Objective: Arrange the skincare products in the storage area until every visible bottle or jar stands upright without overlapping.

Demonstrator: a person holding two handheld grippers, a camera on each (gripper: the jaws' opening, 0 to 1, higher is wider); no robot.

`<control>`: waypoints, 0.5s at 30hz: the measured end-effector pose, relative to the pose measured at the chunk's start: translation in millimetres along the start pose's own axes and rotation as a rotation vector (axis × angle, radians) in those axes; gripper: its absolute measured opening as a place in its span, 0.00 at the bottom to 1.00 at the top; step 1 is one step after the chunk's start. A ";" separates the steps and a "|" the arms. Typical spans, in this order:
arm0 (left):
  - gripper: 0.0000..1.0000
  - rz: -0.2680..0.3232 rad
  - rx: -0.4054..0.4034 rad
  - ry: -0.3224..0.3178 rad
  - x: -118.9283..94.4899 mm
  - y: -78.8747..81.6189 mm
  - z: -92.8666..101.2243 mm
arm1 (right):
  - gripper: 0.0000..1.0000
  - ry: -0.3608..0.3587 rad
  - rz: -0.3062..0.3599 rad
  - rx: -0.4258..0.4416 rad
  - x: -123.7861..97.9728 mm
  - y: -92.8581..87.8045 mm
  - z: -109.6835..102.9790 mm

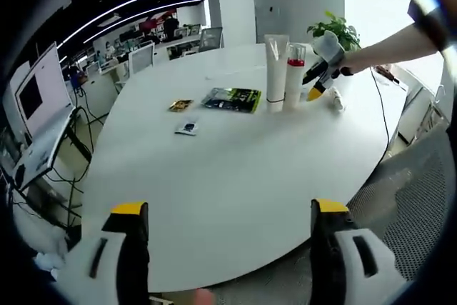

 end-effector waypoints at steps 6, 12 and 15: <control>0.88 -0.001 0.003 0.003 0.1 -0.2 -0.3 | 0.43 0.034 -0.018 -0.012 4.0 0.4 0.9; 0.88 -0.003 0.006 0.002 0.3 -0.8 0.0 | 0.34 0.083 -0.032 -0.007 3.9 2.6 -5.0; 0.88 -0.003 0.010 0.001 0.5 -0.6 0.3 | 0.26 0.086 -0.033 -0.019 3.8 4.1 -5.3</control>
Point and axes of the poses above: the point that each gripper's makers call its tool centre point, and the gripper's own axes: x roughly forward along the fingers, z roughly to its right, y roughly out of its top, the point moved 4 cm from there along -x, roughly backward along the fingers, and after that the axes turned 8 degrees about -x, right-handed, at the moved point
